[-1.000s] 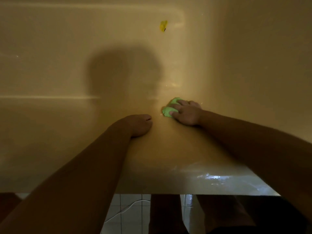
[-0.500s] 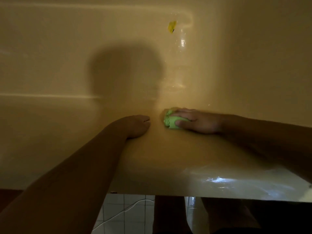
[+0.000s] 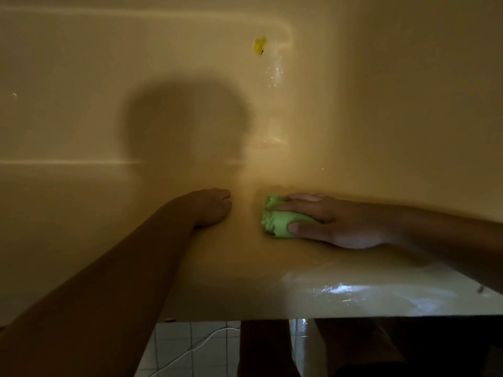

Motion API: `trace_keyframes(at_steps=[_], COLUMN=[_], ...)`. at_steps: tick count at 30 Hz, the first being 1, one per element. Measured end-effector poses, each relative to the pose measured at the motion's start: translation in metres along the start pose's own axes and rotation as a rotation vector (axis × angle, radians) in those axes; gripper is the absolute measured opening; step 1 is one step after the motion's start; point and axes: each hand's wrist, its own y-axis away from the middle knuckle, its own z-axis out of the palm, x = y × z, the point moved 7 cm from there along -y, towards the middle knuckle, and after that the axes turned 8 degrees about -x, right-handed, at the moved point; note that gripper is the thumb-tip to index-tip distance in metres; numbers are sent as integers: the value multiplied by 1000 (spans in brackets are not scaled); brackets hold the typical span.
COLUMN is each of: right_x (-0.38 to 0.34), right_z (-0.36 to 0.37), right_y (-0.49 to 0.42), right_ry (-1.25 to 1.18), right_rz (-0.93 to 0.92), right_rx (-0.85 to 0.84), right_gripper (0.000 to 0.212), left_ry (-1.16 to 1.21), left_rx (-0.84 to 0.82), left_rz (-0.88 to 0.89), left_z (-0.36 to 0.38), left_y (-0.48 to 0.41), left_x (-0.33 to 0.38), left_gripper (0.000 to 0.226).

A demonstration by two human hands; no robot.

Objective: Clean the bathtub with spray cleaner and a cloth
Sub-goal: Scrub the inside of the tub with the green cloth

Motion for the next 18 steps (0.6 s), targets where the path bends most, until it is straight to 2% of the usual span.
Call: trace_keyframes(at_steps=[2,6,8,10,12,15,18], right_x=[31,107,118,111,85,17,-43], right_z=[-18,-75,-85,-76,-53,-21,8], right_y=[2,-40,-61,-78,-82,-58,-2], right_ry=[133,668,744,658,411,37,-23], right_rz=[85,396,476,502,399,106,-131], right_rx=[41,90,98,119,93,78,76], right_gripper=[63,61,61,60,58,50,51], left_ry=[3,-3,-6,-11,-6,-4,-19], left_rx=[0,2,-1,-1,-3,-16,-27], left_rz=[0,14,12,8,2,29,54], left_z=[0,-1,-2,-4,-3,-1,0], left_y=[-1,-4,-6,-5,0,11,19], left_x=[0,1,0,1,6,15,22], left_gripper=[55,56,56,56,55,54,55])
